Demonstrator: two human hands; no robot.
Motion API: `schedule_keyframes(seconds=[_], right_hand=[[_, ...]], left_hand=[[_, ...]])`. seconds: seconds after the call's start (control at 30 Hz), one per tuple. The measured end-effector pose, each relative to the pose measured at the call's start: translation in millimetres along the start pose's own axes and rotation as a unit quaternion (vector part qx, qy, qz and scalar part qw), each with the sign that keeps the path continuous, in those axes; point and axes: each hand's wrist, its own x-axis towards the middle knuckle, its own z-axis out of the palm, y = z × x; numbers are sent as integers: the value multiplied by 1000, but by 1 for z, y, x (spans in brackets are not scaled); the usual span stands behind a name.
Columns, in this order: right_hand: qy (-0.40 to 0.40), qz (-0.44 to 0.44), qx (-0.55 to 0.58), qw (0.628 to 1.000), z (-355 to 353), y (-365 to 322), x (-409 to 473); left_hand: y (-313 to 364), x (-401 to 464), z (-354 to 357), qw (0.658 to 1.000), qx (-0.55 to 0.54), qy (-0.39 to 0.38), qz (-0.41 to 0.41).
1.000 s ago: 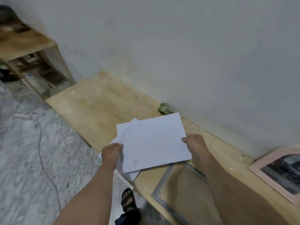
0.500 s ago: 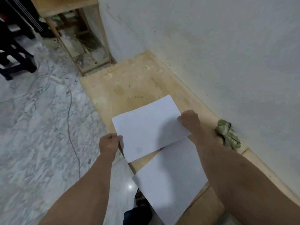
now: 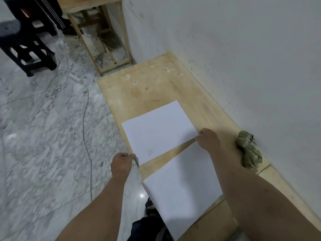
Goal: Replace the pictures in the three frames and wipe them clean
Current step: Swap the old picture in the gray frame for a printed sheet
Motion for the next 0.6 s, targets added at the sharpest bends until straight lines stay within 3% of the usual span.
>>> schedule_keyframes(seconds=[0.17, 0.3, 0.6], right_hand=[[-11, 24, -56, 998, 0, 57, -35], [-17, 40, -64, 997, 6, 77, -55], [-55, 60, 71, 994, 11, 101, -96]], left_hand=[[-50, -64, 13, 997, -31, -67, -36], [-77, -100, 25, 993, 6, -111, -29], [-93, -114, 26, 997, -48, -59, -2]])
